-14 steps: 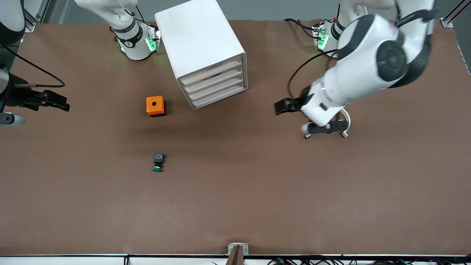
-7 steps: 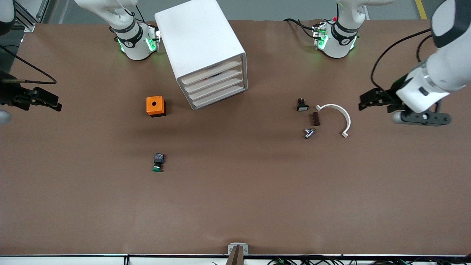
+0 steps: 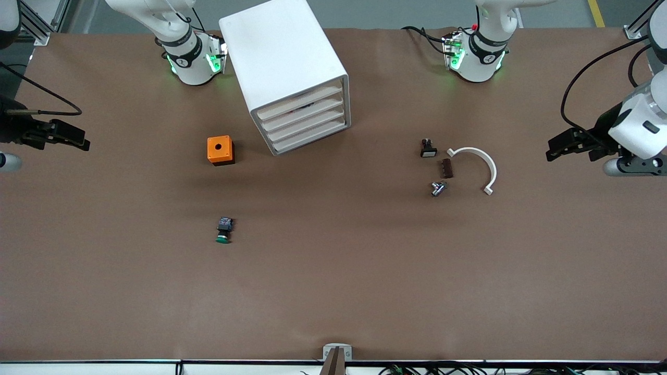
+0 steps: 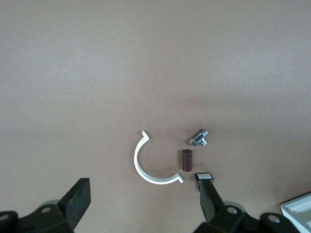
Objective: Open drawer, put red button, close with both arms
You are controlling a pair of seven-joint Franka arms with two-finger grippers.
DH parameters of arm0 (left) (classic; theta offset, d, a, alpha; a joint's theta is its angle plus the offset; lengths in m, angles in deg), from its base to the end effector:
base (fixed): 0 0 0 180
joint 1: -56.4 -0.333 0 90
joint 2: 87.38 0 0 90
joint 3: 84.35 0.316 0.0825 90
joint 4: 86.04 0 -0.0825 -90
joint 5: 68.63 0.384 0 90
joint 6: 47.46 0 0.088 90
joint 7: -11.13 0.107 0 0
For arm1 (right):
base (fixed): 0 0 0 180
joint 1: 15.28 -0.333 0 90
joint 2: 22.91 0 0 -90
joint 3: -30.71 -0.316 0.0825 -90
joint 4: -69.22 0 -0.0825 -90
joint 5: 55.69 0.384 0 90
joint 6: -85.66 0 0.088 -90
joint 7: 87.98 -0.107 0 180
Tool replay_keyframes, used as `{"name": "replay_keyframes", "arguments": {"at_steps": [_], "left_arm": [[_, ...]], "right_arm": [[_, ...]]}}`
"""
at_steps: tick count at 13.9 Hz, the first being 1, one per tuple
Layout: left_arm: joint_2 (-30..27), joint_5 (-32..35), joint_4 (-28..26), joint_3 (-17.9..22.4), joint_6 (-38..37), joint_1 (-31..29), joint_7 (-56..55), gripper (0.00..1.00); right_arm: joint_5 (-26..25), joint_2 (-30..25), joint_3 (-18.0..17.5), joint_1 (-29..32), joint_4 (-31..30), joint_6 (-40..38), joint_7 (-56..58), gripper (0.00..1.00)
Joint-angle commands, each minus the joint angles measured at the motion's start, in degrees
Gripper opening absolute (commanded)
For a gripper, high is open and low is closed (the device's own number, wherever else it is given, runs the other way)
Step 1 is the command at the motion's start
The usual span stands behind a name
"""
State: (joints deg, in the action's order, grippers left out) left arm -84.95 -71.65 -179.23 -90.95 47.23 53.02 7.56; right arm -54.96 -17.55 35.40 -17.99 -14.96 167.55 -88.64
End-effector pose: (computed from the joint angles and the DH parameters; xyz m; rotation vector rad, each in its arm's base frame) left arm 0.5711 -0.0361 0.5816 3.0851 0.0168 -0.0298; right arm 0.5677 -0.0158 0.6079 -3.1273 0.0708 0.2085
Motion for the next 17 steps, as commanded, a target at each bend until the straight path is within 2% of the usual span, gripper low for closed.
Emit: {"name": "replay_keyframes", "arguments": {"at_steps": [1,5,7,17], "left_arm": [[-1.2,1.3,-0.7,-0.5,1.4,-1.0,0.3,0.99],[-1.1,1.3,-0.7,0.1,3.6,-0.1,0.3,0.99],[-1.2,1.3,-0.7,2.6,4.1,2.4,0.2,0.99],[-2.5,1.3,2.6,2.7,4.5,2.1,-0.2,0.99]], "right_arm": [[-0.2,-0.9,-0.5,1.0,-1.8,0.0,0.0,1.0],[-0.3,-3.9,-0.3,1.8,-4.5,0.3,0.4,1.0],[-0.3,-6.0,-0.3,2.0,-5.8,0.9,0.5,1.0],[-0.3,-10.5,-0.2,2.3,-8.7,1.9,0.6,1.0]]}}
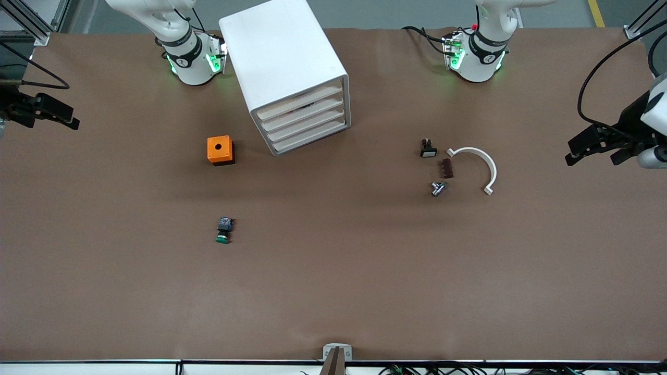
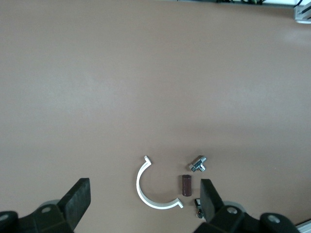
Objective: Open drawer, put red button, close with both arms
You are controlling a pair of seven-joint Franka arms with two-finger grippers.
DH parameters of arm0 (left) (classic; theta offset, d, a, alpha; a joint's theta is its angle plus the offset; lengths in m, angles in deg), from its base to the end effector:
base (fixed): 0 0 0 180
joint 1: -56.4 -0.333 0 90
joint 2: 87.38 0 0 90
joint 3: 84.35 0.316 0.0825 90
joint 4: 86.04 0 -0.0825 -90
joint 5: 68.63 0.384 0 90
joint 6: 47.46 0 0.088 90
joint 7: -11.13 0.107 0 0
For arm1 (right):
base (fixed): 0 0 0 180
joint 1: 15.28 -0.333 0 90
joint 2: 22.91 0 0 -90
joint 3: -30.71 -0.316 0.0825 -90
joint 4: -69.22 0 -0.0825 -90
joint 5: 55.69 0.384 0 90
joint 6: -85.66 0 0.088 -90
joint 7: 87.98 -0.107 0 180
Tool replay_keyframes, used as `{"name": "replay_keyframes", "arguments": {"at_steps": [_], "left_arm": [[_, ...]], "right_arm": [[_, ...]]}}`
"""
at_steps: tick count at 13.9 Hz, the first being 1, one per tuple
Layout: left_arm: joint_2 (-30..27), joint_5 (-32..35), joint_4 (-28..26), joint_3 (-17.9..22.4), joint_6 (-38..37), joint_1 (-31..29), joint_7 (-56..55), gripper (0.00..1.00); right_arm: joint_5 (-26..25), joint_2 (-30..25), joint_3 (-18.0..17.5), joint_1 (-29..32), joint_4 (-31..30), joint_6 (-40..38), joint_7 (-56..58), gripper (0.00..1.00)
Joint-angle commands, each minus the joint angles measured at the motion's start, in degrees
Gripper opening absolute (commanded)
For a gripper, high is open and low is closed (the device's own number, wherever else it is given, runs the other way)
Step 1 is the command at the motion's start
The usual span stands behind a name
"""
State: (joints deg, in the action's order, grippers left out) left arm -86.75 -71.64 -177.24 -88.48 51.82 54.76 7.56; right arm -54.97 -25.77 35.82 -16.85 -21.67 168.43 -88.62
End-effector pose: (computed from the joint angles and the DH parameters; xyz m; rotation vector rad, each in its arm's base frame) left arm 0.5728 -0.0295 0.6237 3.0753 0.0369 0.1957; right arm 0.5245 -0.0322 0.6337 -3.1170 0.1117 0.1429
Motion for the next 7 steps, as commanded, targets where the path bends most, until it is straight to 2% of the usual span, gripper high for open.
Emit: {"name": "replay_keyframes", "arguments": {"at_steps": [1,7], "left_arm": [[-0.7,1.3,1.0,0.3,-0.3,0.3,-0.6,0.99],[-0.8,1.3,1.9,0.4,-1.3,0.3,0.0,0.99]], "right_arm": [[-0.3,-2.8,-0.6,1.1,-2.0,0.9,0.5,1.0],[-0.3,-7.9,-0.6,1.5,-2.2,0.0,0.6,1.0]]}}
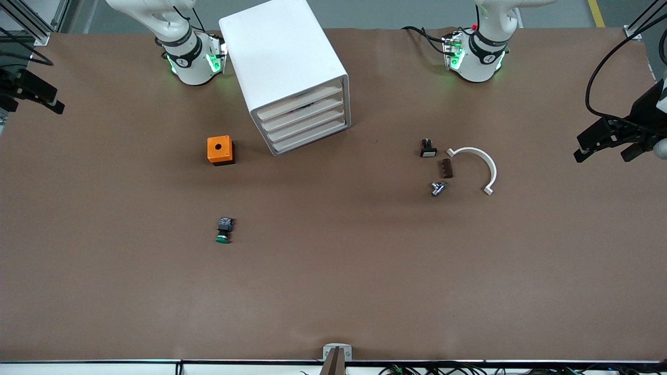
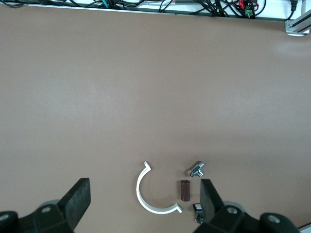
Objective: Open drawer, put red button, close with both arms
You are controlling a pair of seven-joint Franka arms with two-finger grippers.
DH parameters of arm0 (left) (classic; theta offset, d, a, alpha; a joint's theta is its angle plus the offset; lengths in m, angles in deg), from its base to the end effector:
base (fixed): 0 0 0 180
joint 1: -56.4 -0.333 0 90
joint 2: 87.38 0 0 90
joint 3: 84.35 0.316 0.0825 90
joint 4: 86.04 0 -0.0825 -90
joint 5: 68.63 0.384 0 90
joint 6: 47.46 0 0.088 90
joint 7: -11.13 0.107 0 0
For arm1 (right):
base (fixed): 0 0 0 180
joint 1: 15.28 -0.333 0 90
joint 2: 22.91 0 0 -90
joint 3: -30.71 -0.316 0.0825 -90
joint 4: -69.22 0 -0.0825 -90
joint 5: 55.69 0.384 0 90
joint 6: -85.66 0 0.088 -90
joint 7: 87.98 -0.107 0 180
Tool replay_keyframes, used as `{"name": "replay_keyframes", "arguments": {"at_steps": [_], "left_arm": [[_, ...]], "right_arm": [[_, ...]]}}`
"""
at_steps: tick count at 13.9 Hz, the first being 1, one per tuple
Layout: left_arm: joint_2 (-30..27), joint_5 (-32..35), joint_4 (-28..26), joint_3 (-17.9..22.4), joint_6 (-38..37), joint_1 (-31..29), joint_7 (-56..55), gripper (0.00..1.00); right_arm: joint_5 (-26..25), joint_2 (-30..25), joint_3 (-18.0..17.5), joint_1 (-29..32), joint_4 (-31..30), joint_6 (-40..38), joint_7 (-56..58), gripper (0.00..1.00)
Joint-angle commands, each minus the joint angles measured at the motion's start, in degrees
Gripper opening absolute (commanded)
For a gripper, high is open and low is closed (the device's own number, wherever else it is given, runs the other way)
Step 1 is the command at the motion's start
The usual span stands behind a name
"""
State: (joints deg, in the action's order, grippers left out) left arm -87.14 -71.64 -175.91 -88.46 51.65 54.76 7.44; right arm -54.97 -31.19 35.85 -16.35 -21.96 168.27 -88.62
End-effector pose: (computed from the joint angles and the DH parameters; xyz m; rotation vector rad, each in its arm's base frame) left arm 0.5709 -0.0294 0.6386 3.0712 0.0392 0.2370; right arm 0.4932 -0.0376 0.6792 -3.1136 0.1241 0.0076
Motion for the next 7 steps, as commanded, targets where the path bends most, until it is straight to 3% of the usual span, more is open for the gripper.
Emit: {"name": "replay_keyframes", "arguments": {"at_steps": [1,7], "left_arm": [[-0.3,1.3,0.7,0.4,-1.1,0.2,0.1,0.99],[-0.3,1.3,0.8,0.2,-1.4,0.0,-0.1,0.99]], "right_arm": [[-0.3,-2.5,-0.7,1.0,-2.5,0.4,0.6,1.0],[-0.3,-3.0,-0.9,0.6,-6.0,2.0,0.6,1.0]]}}
